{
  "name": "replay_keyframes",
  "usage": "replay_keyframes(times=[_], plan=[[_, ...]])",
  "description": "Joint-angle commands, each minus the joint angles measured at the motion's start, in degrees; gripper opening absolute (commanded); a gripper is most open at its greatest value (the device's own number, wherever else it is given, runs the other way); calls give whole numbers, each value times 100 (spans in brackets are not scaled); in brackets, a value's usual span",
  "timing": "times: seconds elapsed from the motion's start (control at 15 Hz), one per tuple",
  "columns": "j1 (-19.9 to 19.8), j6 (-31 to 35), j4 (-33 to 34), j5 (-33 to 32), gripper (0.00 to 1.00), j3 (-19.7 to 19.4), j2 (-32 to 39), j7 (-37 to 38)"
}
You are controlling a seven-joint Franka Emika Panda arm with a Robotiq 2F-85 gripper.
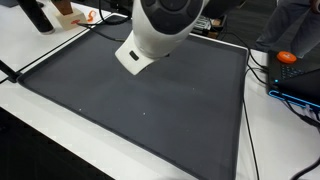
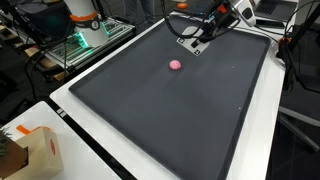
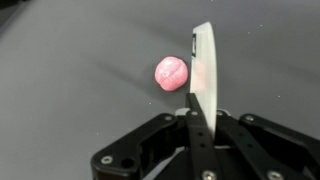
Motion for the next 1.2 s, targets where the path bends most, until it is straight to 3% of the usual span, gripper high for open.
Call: replay_keyframes(times=[0.0,0.73,1.13], plan=[[-212,-48,348,456,1,-41,157,282],[-1033,975,-14,1436,1,-103,-128,965],[-1373,1192,-390,2046,1,-289,-325,1366]])
